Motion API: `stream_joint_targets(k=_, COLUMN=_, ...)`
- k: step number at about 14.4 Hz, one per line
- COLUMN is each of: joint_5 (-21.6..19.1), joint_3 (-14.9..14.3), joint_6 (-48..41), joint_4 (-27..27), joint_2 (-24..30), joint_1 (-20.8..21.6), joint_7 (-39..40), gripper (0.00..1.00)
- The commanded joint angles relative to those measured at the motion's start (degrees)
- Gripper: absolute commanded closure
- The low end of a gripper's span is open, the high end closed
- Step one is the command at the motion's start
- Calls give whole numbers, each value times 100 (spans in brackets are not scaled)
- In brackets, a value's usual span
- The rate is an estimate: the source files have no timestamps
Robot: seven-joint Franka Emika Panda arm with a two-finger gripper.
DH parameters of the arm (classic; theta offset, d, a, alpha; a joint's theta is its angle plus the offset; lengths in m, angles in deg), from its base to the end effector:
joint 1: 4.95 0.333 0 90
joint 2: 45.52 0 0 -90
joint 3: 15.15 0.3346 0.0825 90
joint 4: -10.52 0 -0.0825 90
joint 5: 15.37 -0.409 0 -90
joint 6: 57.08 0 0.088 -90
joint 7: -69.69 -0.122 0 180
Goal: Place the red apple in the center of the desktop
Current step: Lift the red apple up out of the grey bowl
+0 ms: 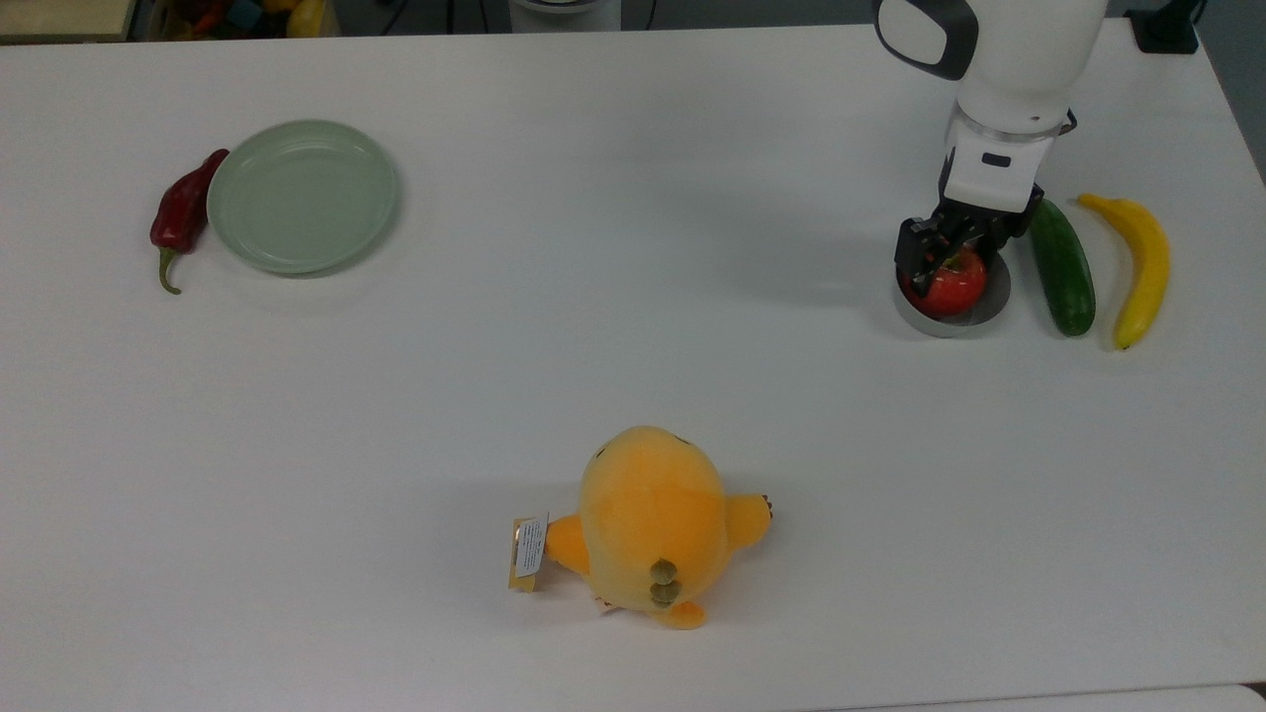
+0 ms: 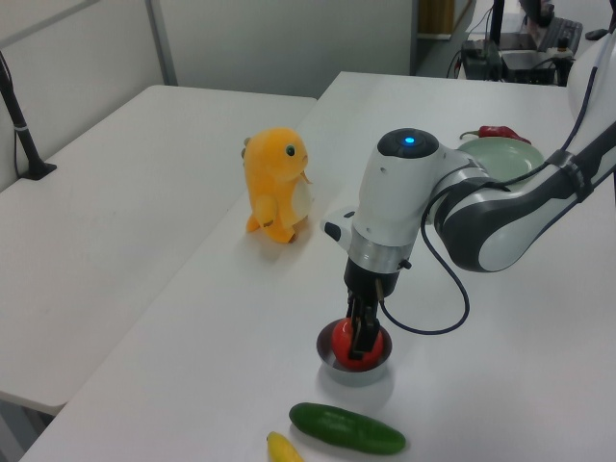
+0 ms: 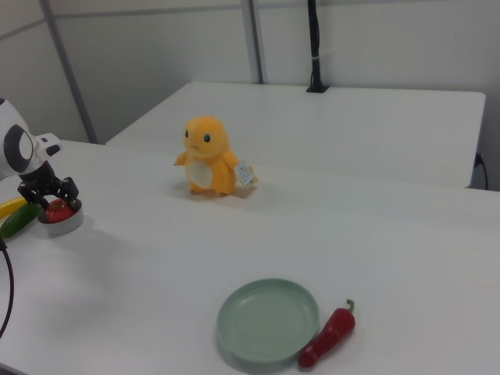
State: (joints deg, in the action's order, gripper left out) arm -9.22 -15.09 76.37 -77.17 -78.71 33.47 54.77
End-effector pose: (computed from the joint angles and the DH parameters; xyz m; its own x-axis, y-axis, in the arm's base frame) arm 0.5954 0.4693 0.3290 0.8630 0.4495 0.2306 0.4547 -0.8900 0.0331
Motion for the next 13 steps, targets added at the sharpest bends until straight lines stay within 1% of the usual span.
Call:
stream_joint_targets(k=1, joint_5=97, joint_3=29, joint_6=146, joint_4=-20, joint_2=-21, joint_1=-20, joint_7=7, gripper=74)
stream_joint_targets(k=4, joint_5=88, joint_3=107, joint_6=102, joint_4=-11, joint_2=66, joint_1=-55, joint_7=-29, gripper=74)
stream_joint_targets(k=7, joint_5=44, joint_3=336, joint_6=-47, joint_4=-46, joint_2=426, joint_1=-116, joint_7=-46, gripper=74)
stream_joint_targets(k=9, joint_5=44, joint_3=424, joint_6=-441, joint_4=-11, joint_2=663, joint_1=-151, joint_7=-46, gripper=74)
stream_joint_targets(k=10, joint_5=26, joint_3=476, joint_6=-678, joint_4=-37, joint_2=882, joint_1=-204, joint_7=-29, gripper=74)
stream_joint_targets(k=11, joint_5=-17, joint_3=520, joint_6=-950, joint_4=-64, joint_2=1093, joint_1=-352, joint_7=-11, gripper=73)
stream_joint_targets(k=12, joint_5=-148, joint_3=591, joint_6=-1301, joint_4=-81, joint_2=1374, joint_1=-562, joint_7=41, gripper=73)
stream_joint_targets(k=13, joint_5=-254, joint_3=600, joint_6=-1496, joint_4=-90, joint_2=1542, joint_1=-695, joint_7=85, gripper=73)
